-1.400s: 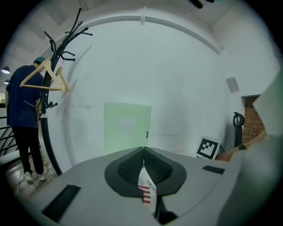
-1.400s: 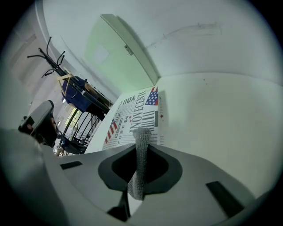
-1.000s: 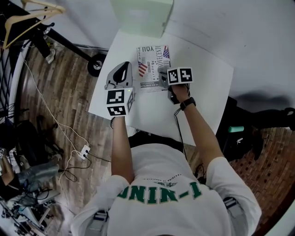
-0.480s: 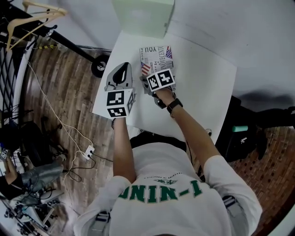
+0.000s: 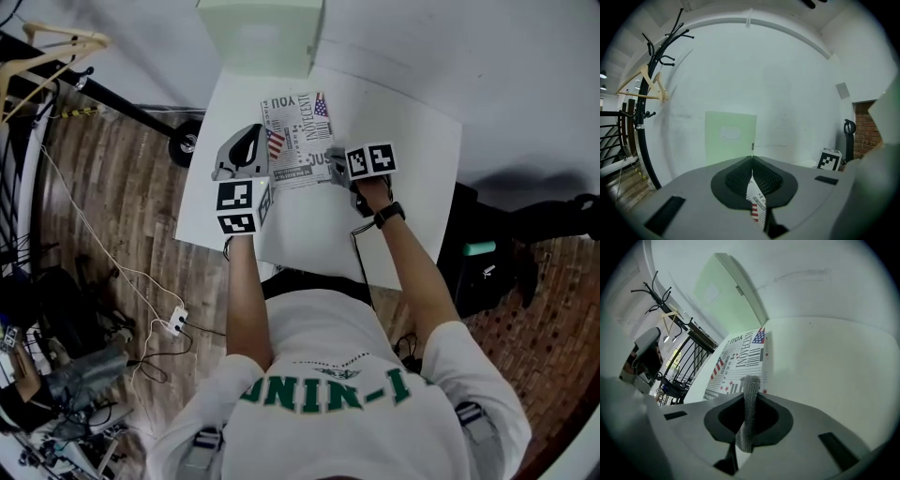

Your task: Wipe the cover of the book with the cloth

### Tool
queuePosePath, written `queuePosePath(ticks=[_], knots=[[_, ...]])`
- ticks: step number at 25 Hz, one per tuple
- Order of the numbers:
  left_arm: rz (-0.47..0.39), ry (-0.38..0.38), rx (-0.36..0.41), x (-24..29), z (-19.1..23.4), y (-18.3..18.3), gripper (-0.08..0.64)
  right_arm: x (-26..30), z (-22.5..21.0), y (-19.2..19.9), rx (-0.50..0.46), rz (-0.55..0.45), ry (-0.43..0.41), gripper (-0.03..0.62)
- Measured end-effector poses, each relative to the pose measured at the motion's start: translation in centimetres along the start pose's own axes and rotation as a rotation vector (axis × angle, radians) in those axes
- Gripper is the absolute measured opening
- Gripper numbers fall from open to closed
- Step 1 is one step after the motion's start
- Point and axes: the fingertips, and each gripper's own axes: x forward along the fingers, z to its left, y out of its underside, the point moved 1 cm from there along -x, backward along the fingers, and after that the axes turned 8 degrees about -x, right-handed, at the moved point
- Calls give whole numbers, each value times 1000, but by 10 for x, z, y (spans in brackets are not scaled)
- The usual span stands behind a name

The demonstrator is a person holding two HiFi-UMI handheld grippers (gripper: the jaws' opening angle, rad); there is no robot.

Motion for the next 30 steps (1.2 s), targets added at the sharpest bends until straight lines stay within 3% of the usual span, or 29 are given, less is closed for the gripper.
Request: queuePosePath(ticks=[7, 10, 15, 19, 25, 30], knots=[[-17, -29, -8, -12, 10, -3, 14, -3, -5, 0, -13, -6, 54, 32], [-16, -57, -15, -19, 21, -2, 15, 7, 28, -4, -21, -10, -27, 34], [-20, -98, -23, -34, 36, -1, 15, 43, 120, 4, -142, 23, -169, 34], [-15, -118, -24, -41, 41, 1, 14, 66, 153, 18, -196, 42, -193, 34], [-8, -117, -22, -39, 36, 3, 15, 57, 136, 19, -199, -4, -176, 32], [3, -75, -11, -24, 20, 4, 15, 27, 78, 19, -204, -57, -51, 32]])
